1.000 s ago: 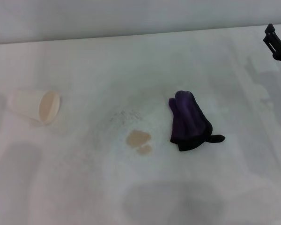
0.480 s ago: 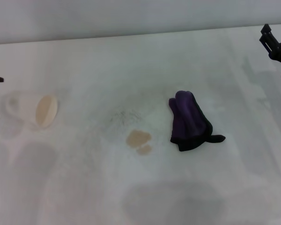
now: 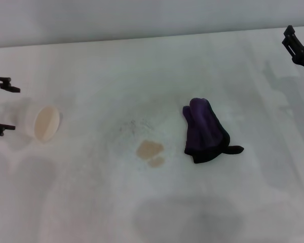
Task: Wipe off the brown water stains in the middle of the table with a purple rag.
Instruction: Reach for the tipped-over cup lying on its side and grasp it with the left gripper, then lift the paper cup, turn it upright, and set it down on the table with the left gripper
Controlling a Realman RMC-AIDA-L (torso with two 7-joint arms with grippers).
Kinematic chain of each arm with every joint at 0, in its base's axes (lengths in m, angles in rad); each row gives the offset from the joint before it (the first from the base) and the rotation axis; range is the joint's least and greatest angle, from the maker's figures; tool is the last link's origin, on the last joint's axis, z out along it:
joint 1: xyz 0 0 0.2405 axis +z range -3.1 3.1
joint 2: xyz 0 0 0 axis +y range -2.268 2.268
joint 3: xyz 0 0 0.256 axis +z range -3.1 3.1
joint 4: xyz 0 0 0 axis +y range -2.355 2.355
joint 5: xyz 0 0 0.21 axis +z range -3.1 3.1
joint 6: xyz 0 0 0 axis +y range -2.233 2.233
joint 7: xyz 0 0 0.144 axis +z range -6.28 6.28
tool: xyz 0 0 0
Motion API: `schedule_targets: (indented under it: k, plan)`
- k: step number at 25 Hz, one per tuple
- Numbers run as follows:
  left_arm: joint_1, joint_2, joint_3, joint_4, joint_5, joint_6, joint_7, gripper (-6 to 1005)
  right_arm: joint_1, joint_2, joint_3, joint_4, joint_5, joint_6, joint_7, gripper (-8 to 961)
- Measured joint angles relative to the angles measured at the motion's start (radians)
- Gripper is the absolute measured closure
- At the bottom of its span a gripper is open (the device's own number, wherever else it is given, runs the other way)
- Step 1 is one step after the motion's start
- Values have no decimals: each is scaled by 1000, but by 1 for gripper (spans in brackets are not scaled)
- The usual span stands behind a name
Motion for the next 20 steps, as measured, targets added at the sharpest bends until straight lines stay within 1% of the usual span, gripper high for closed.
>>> schedule_targets:
  k: [6,10,19,20]
  plan:
    - [28,1,0,92,-27,-64,5,115,-6,0,0,0,0,2,0,82]
    - [52,2,-1,127,-56,-88,23,115,-9,0,0,0,-2,3,0,82]
    - [80,7,-2,148,-78,-111,21,131,-10,-2,0,-5,-8,8,0,82]
    - [83,6,-2,148,-91,-112,21,158,-9,-2,-1,-5,-8,8,0,82]
